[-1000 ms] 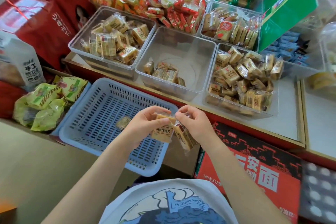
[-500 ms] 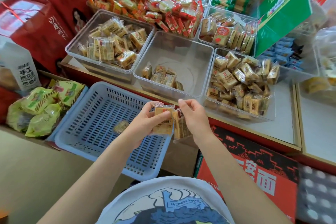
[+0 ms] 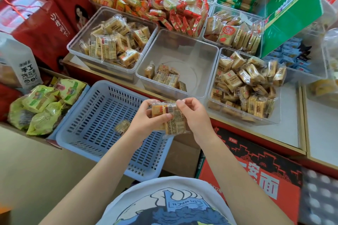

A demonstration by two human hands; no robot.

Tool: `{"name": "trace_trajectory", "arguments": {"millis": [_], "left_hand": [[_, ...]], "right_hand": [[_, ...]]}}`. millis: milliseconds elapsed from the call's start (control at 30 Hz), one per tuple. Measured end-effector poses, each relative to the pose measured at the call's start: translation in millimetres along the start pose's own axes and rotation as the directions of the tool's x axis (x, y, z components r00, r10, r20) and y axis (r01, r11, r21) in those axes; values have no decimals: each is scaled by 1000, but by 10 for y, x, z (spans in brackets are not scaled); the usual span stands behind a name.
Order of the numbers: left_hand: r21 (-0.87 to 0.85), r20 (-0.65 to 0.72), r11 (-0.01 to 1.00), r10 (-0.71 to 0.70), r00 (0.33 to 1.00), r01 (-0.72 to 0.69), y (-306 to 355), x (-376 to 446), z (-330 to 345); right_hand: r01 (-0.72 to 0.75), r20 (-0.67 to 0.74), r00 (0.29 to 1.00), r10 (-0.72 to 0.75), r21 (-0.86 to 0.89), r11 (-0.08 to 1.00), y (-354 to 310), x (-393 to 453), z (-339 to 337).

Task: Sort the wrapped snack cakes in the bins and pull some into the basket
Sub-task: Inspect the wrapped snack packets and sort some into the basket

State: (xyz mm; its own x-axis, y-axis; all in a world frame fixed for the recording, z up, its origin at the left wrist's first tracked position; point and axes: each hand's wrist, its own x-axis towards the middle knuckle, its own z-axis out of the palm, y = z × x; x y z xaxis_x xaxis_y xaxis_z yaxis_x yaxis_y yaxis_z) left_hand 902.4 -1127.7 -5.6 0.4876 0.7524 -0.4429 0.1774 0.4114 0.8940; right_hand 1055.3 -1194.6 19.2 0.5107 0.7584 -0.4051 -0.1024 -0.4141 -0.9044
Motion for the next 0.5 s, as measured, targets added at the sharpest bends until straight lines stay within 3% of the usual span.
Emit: {"name": "trace_trajectory", "arguments": {"millis": [133, 367, 500], "left_hand": [[-34, 6, 999, -32, 999, 32, -13, -15, 60], [25, -37, 1000, 11, 999, -10, 3, -41, 93], [-26, -84, 1000, -9, 996, 6, -2, -57, 96]], "right_hand": [[41, -38, 998, -40, 41, 998, 11, 1, -32], [-20, -74, 997, 28, 109, 994, 56, -15, -53], [-68, 72, 995, 68, -4, 998, 51, -25, -69]]}}
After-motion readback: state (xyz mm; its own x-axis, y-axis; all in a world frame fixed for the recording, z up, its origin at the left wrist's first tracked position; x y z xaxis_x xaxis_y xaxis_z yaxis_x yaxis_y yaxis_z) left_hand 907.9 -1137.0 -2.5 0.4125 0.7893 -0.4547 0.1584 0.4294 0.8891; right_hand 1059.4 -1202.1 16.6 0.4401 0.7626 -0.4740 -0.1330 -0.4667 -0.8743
